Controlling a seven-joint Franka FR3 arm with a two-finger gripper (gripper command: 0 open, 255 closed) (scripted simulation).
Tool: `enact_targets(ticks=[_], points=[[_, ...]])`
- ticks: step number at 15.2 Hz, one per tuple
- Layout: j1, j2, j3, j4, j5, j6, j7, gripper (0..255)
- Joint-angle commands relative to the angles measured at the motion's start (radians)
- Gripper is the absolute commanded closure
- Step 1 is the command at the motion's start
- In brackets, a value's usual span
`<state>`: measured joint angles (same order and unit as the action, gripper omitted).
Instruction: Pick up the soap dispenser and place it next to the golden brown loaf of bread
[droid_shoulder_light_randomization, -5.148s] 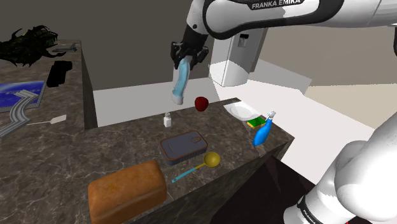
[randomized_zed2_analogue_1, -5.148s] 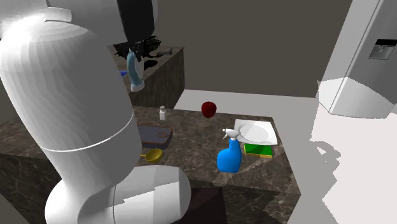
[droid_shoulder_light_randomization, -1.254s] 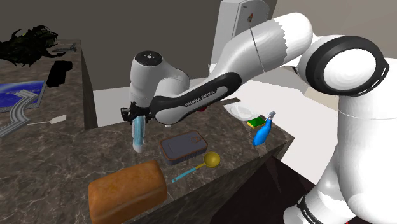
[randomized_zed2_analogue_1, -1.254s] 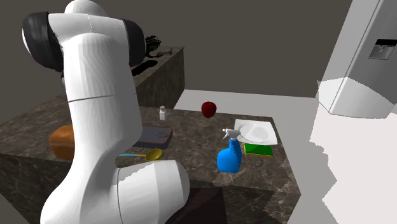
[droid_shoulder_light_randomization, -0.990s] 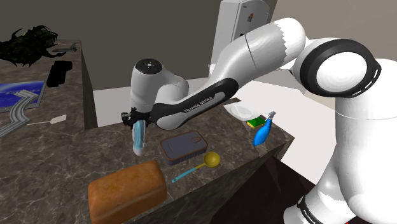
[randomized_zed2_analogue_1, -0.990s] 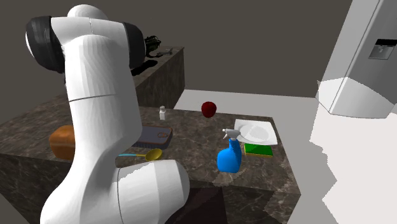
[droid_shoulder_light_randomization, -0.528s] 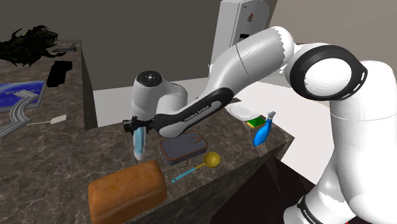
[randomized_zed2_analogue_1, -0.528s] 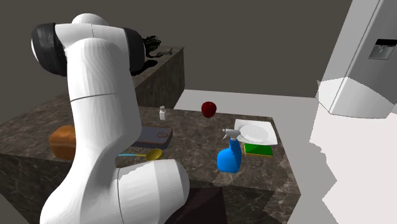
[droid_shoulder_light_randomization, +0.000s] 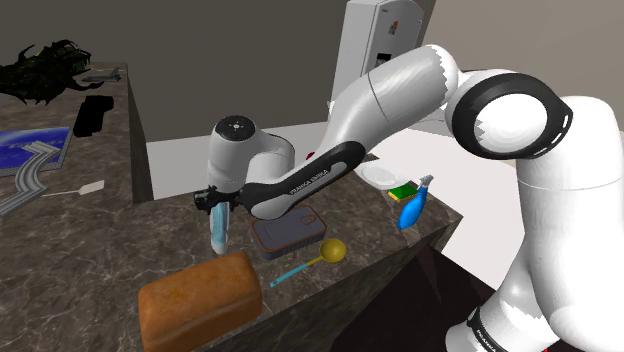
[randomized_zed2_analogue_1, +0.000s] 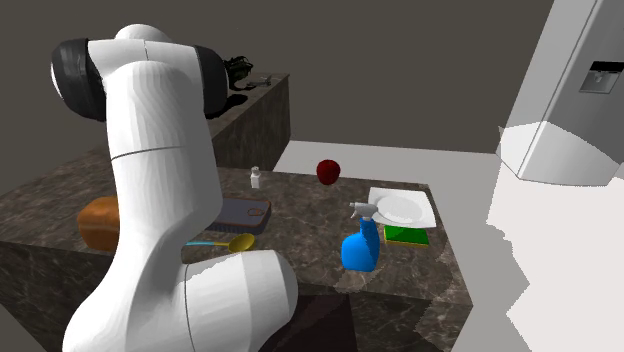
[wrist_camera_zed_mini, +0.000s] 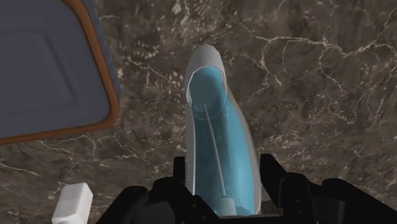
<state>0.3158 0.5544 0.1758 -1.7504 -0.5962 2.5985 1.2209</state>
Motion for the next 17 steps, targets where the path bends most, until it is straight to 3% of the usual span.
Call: enact_targets(ticks=[1,2,7,11,17], points=[[0.000,0.000,0.000,0.000,0.000,0.000,0.000,255],[0.000,0.000,0.000,0.000,0.000,0.000,0.000,0],[0.000,0.000,0.000,0.000,0.000,0.000,0.000,0],[-0.012,-0.117,0.034,-0.064,0.040,-0.054,-0.022,0],[-0.012,-0.117,0.033,-0.064,0.040,-0.054,-0.022,0]])
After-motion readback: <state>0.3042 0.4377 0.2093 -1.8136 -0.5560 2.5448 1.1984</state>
